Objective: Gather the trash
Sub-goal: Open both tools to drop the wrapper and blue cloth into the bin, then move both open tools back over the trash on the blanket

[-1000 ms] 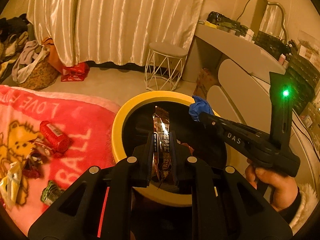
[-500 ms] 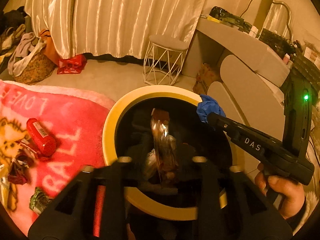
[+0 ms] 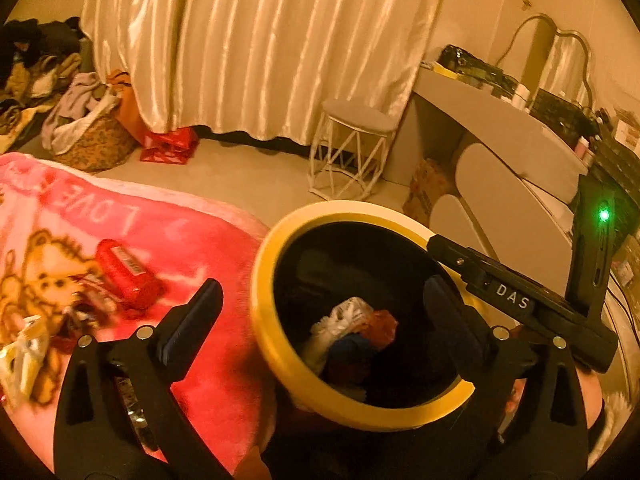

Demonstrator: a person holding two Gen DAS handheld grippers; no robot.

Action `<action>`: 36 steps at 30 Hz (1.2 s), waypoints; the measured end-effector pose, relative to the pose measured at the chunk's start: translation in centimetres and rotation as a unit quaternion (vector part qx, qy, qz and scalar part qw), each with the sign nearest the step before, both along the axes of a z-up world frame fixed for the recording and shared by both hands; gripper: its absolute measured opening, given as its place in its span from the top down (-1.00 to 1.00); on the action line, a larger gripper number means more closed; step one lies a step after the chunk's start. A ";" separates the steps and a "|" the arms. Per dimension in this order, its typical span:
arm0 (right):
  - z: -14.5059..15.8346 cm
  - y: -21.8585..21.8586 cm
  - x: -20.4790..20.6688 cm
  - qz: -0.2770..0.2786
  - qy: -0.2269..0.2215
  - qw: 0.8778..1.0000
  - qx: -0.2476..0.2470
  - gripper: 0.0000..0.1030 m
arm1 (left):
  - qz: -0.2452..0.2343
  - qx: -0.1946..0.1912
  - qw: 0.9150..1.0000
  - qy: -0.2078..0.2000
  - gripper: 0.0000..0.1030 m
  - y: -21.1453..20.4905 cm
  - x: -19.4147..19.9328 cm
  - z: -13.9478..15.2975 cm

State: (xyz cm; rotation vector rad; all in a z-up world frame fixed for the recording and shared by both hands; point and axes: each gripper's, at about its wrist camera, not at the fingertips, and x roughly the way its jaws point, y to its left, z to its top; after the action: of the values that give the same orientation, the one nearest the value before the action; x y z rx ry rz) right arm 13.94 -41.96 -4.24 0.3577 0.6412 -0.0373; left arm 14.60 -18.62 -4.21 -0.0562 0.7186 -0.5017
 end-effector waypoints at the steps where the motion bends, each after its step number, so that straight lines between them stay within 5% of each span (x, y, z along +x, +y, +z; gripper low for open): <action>1: 0.1 0.3 -0.1 0.001 -0.004 1.000 -0.003 -0.38 | 0.004 0.001 1.000 -0.002 -0.80 0.2 -0.1 0.1; 11: 1.4 2.3 -0.7 0.011 -0.031 0.999 -0.030 -0.57 | 0.053 0.009 0.998 -0.023 -0.80 3.5 -1.5 1.2; 36: 3.7 10.4 -1.7 0.109 -0.071 0.989 -0.073 -0.64 | 0.142 0.024 0.987 -0.071 -0.80 10.7 -4.2 2.8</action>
State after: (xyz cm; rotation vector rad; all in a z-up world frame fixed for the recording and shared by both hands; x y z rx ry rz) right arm 12.20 -31.60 -0.51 0.1466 0.5295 0.1489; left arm 10.39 -7.88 -1.44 -0.0763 0.5717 -0.2139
